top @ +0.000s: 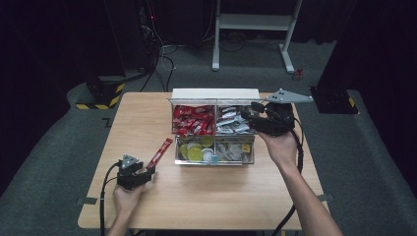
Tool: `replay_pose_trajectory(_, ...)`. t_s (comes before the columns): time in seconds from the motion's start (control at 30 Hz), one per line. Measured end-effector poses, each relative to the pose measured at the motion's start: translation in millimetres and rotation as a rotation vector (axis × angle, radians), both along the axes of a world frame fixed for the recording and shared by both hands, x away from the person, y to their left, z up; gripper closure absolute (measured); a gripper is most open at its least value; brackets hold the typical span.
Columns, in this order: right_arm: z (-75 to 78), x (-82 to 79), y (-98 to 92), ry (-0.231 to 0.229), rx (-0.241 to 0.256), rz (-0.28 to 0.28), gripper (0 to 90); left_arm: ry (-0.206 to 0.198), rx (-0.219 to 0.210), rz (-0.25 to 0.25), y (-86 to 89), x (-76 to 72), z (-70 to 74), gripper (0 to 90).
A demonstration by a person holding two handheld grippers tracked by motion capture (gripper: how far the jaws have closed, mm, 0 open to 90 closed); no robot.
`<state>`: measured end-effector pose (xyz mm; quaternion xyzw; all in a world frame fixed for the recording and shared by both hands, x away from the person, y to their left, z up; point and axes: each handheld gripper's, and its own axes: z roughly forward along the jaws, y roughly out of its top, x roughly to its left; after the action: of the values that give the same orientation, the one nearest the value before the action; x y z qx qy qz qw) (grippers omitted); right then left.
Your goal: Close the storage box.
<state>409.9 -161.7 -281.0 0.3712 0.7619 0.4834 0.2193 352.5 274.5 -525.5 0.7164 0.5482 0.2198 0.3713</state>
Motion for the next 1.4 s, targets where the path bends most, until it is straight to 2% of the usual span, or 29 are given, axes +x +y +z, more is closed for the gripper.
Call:
replay_pose_trajectory(0.1,-1.2,-0.7,-1.3,0.003,-0.009,-0.002,51.7,-0.008,0.007,0.003,2.9,-6.4,-0.1,38.3)
replay_pose_trajectory(0.23,-2.9,-1.6,-6.7,0.008,-0.005,-0.019,51.9,0.005,0.025,0.003,6.5,-13.5,-2.7,36.9)
replay_pose_trajectory(0.37,-1.8,-3.7,-12.5,-0.005,0.004,-0.033,51.9,0.001,0.081,0.003,7.9,-18.6,-3.0,36.6)
replay_pose_trajectory(0.43,-1.9,-4.2,-15.3,-0.006,0.007,-0.042,51.9,0.002,0.095,0.011,7.5,-21.3,-3.3,35.1)
replay_pose_trajectory(0.53,-0.7,-4.9,-18.7,-0.005,0.003,-0.056,52.2,0.004,0.096,0.016,8.4,-23.2,-3.1,33.5)
replay_pose_trajectory(0.63,1.1,-3.6,-22.7,0.004,-0.005,-0.072,52.3,0.005,0.071,0.029,9.3,-23.0,-3.3,33.6)
replay_pose_trajectory(0.77,2.9,-2.8,-27.4,0.009,0.0,-0.102,51.9,0.007,0.06,0.025,10.5,-22.8,-3.2,33.2)
replay_pose_trajectory(0.93,6.7,-2.6,-29.2,0.003,-0.007,-0.107,51.8,0.009,0.055,0.023,11.6,-22.7,-3.0,33.0)
replay_pose_trajectory(1.23,1.6,-9.7,-31.3,-0.003,0.016,-0.082,52.3,0.008,0.057,0.021,11.4,-22.5,-3.2,32.6)
replay_pose_trajectory(1.33,-2.8,-16.8,-34.5,-0.006,0.054,-0.064,52.1,0.01,0.06,0.018,10.9,-22.3,-3.1,32.1)
replay_pose_trajectory(1.4,-7.4,-19.7,-35.0,-0.001,0.058,-0.055,52.3,0.01,0.063,0.017,10.8,-22.3,-3.1,32.0)
